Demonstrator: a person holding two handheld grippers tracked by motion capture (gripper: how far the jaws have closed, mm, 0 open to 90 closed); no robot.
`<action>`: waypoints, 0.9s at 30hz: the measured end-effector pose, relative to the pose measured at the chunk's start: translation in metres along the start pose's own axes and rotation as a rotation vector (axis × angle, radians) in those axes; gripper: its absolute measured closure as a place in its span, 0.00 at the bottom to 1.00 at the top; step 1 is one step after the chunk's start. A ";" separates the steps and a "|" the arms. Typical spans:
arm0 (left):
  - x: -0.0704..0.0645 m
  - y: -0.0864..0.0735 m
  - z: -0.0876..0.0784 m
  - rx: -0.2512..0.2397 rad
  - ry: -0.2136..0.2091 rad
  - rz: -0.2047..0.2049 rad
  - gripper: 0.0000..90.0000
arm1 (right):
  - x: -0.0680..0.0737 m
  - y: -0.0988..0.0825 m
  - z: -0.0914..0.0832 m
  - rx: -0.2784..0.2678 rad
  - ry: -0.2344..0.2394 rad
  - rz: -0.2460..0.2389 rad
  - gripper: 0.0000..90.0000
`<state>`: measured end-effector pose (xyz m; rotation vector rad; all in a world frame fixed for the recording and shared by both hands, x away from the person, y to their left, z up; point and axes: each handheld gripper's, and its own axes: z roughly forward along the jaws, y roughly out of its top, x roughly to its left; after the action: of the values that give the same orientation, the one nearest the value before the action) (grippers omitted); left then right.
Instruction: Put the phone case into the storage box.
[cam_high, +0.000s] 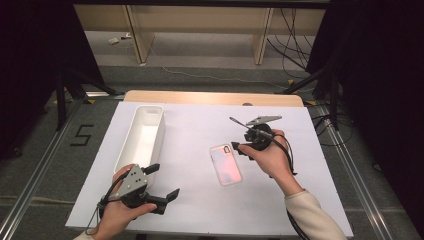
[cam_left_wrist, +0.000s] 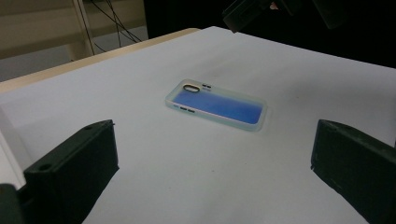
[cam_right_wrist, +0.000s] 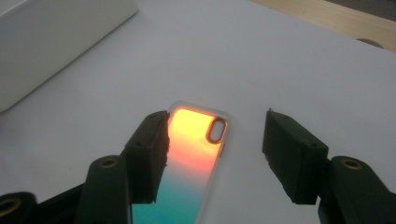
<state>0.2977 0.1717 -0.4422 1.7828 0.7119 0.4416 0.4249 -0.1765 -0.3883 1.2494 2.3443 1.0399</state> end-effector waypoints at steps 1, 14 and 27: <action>0.000 0.000 0.000 0.000 -0.001 0.000 0.00 | 0.001 0.000 0.002 0.000 0.003 0.006 0.46; -0.003 0.000 -0.003 -0.006 -0.007 0.009 0.00 | -0.003 -0.005 0.019 0.118 -0.017 0.020 0.47; -0.003 0.000 -0.003 -0.009 -0.008 0.010 0.00 | -0.004 -0.003 0.051 0.295 -0.016 -0.002 0.50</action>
<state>0.2936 0.1724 -0.4409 1.7793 0.6946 0.4432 0.4528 -0.1571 -0.4261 1.3467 2.5536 0.6968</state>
